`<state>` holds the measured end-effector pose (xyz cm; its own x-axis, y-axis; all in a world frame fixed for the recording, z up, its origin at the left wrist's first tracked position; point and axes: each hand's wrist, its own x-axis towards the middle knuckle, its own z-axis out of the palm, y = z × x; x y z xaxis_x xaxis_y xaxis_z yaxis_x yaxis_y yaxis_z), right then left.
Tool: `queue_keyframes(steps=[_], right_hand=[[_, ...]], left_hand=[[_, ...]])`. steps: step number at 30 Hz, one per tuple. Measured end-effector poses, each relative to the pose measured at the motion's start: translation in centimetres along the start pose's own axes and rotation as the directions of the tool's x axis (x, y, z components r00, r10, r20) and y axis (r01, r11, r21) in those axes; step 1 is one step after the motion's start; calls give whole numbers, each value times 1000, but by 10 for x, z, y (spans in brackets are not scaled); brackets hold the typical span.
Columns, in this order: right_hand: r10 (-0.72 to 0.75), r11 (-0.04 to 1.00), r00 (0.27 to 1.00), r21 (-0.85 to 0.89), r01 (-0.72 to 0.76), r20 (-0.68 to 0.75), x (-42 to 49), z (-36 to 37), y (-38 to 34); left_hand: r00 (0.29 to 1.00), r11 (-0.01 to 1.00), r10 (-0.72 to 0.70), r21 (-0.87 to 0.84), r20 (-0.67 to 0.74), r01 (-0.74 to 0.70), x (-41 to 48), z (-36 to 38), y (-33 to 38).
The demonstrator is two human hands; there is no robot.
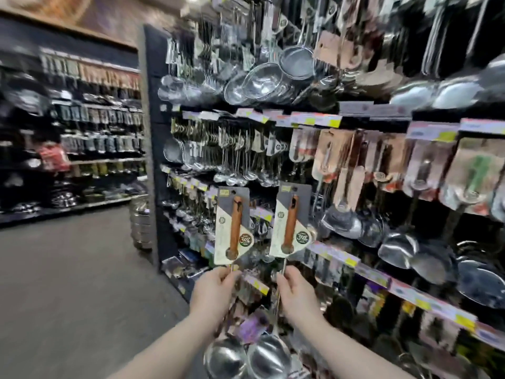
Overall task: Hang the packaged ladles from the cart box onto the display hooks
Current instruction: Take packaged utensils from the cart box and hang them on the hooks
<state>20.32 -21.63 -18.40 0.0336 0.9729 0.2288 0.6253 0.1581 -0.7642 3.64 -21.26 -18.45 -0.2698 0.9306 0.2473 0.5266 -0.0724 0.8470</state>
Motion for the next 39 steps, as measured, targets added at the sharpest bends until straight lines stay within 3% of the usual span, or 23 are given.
queue_keyframes(steps=[8, 20, 30, 39], right_hand=[[-19, 993, 997, 116, 10, 80, 131, 49, -20], [-9, 989, 999, 151, 2, 47, 305, 58, -10], [76, 997, 979, 31, -72, -189, 391, 69, -1], [103, 994, 899, 19, -105, -425, 464, 106, -16]], left_hand=[[998, 999, 40, 0, -44, -40, 134, 2, -16], [998, 997, 67, -22, -17, -68, 312, 64, -3], [967, 977, 196, -122, 161, -177, 428, 121, -3], [890, 926, 354, -242, 289, -290, 531, 135, -20]])
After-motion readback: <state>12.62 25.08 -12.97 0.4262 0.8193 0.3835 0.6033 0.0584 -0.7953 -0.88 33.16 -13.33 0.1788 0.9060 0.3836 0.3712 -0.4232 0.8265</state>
